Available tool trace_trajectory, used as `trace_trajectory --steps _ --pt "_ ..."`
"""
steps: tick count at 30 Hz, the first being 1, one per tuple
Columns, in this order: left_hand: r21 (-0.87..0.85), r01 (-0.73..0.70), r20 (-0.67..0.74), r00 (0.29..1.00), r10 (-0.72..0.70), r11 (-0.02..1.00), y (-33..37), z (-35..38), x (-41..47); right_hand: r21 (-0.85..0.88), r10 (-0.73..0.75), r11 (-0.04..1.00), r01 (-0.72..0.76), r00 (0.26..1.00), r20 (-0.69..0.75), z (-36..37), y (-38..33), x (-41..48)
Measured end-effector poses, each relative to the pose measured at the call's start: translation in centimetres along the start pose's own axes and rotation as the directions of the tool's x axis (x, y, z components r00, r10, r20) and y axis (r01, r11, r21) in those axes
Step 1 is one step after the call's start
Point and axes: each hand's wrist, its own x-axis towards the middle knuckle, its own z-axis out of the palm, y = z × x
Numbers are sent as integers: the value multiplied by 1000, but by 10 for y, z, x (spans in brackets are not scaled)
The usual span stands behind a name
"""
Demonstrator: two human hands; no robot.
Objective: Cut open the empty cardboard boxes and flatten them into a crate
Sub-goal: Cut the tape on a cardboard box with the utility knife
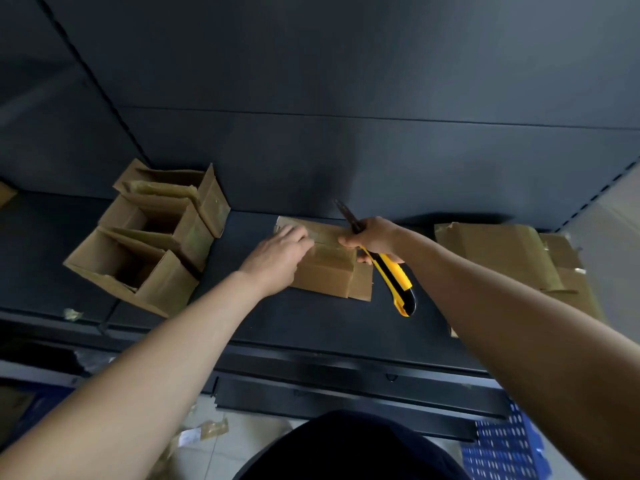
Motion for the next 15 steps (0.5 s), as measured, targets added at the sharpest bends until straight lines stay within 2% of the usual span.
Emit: trace_trajectory --steps 3,6,9,15 --pt "-33 30 -30 999 -31 999 3 5 -1 45 31 998 -32 999 23 0 3 5" --pt "-29 56 0 998 -56 998 5 6 9 91 68 993 -69 998 15 1 2 8" --pt "-65 93 73 993 -88 994 4 -1 23 185 93 978 -95 995 18 1 4 12" --pt "-139 196 240 958 -159 971 8 -3 32 264 102 959 -99 995 6 5 5 20"
